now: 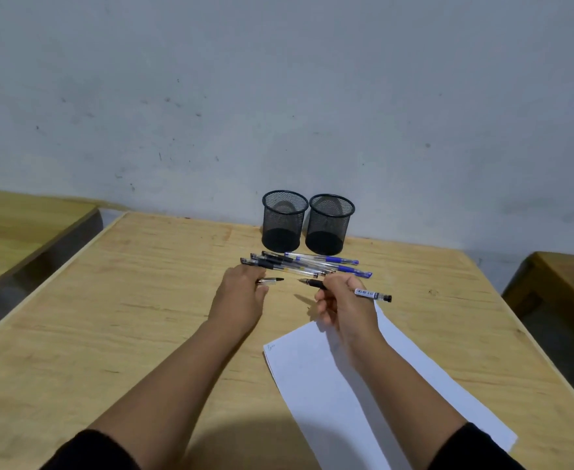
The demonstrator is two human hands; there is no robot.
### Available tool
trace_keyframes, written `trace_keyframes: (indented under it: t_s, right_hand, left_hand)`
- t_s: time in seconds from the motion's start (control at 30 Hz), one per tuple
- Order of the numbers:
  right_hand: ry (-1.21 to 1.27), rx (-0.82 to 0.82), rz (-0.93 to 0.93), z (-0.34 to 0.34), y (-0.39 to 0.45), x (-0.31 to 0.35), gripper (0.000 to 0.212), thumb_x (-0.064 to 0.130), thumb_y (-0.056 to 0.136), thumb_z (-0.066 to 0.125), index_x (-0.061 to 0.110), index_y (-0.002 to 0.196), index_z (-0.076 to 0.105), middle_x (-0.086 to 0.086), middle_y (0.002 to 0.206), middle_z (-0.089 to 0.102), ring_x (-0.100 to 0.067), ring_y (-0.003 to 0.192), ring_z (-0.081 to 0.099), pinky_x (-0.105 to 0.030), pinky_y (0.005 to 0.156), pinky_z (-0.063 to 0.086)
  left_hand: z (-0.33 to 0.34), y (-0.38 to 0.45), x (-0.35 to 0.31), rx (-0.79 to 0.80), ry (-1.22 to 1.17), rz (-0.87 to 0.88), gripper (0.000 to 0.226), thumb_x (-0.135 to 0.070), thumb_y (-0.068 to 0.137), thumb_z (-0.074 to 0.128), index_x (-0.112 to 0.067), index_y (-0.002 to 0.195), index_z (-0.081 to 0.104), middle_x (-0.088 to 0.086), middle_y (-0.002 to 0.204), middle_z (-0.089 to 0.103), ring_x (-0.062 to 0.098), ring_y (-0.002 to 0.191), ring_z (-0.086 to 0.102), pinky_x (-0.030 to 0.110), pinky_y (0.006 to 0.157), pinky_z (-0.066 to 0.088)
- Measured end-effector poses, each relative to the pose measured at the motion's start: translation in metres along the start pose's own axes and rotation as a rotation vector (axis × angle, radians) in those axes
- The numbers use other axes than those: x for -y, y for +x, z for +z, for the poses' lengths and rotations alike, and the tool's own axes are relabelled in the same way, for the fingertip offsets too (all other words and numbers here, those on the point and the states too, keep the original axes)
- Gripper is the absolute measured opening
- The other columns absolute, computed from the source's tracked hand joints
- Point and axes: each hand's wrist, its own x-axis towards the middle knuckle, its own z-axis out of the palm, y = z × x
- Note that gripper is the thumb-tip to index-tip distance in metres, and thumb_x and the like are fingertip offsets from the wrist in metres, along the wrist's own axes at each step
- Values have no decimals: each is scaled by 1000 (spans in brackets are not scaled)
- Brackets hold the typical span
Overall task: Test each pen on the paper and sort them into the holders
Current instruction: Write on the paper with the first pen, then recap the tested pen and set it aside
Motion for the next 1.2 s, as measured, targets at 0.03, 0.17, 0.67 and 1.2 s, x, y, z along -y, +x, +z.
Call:
trace_keyframes:
  t_s: [0.03,0.17,0.67,1.2]
  right_hand:
    - [-7,4,-5,0,1,1,10,6,90,52,11,82,54,-5,58,55,-11,46,43,-21,39,29]
    - [7,-30,-23,1,5,4,12,6,88,58,10,77,61,-6,59,54,-8,42,45,-17,36,31]
    - [30,11,-58,4,-1,17,17,7,88,57,8,71,60,-6,56,55,-8,39,44,-16,36,31]
    - [-21,105,-155,4,-5,22,21,8,90,55,10,70,58,-5,55,55,-7,41,45,-17,38,33]
  left_hand:
    - [1,3,1,3,14,1,30,-22,90,53,-15,118,58,9,122,58,25,116,45,35,97,39]
    - [-1,6,0,-6,10,18,21,-23,90,54,-14,106,63,7,111,62,22,107,48,30,88,41]
    - [-30,-22,-31,-162,-333,99,17,-10,86,59,-21,94,68,-4,88,70,10,83,59,7,70,38]
    - [-36,-33,-49,-208,-352,207,17,-2,84,61,-13,90,71,-5,83,69,-8,68,54,-4,68,34]
